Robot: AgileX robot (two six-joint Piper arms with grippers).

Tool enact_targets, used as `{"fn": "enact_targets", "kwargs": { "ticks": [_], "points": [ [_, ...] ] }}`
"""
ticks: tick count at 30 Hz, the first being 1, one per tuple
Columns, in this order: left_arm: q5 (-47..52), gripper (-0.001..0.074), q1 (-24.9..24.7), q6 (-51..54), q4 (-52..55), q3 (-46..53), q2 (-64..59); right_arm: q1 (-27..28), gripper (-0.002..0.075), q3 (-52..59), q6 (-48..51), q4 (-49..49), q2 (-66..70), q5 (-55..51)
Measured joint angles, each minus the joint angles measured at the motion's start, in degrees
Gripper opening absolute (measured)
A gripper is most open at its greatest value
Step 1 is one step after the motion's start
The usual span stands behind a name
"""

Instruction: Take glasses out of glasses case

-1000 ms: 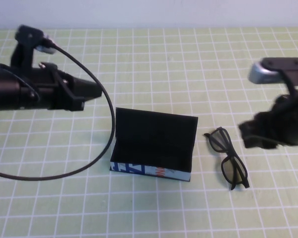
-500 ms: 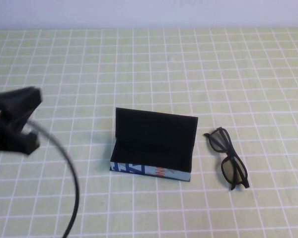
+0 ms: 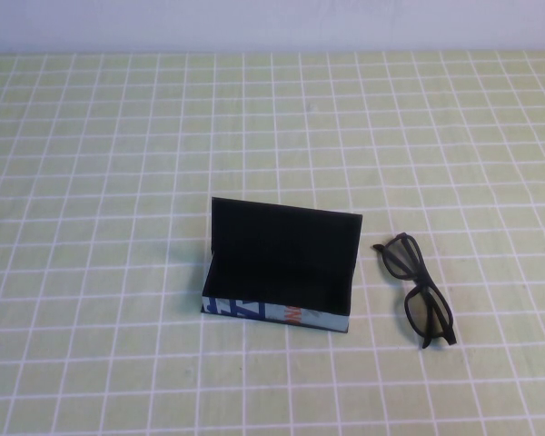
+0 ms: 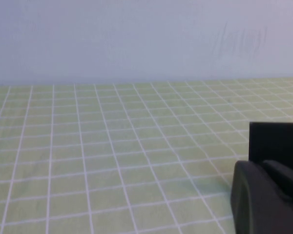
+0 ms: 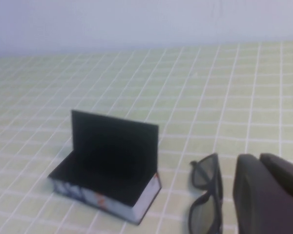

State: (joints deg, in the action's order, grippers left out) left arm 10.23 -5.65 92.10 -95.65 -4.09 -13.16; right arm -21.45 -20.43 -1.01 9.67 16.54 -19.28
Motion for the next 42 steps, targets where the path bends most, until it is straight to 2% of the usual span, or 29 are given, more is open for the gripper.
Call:
{"fn": "enact_targets", "kwargs": {
  "ticks": [5,8,29,32,37,42],
  "points": [
    [-2.7,-0.0004,0.0,0.0,-0.2,5.4,4.3,0.0,-0.0016,7.9,0.0,-0.1,2.0,14.2],
    [-4.1,-0.0004,0.0,0.0,-0.2,5.5,4.7,0.0,-0.0016,10.1,0.0,-0.1,2.5,18.5],
    [-4.5,-0.0004,0.0,0.0,-0.2,5.5,4.8,0.2,-0.0016,10.7,1.0,-1.9,2.4,16.5],
    [-4.5,-0.0004,0.0,0.0,-0.2,5.5,4.8,3.3,-0.0016,12.0,3.1,-4.9,0.2,17.7],
    [-4.5,-0.0004,0.0,0.0,-0.2,5.5,4.8,12.9,-0.0016,18.1,3.7,-5.6,-6.5,19.3],
    [-4.5,-0.0004,0.0,0.0,-0.2,5.5,4.8,17.0,-0.0016,21.7,3.9,-3.3,-14.2,14.7]
  ]
}}
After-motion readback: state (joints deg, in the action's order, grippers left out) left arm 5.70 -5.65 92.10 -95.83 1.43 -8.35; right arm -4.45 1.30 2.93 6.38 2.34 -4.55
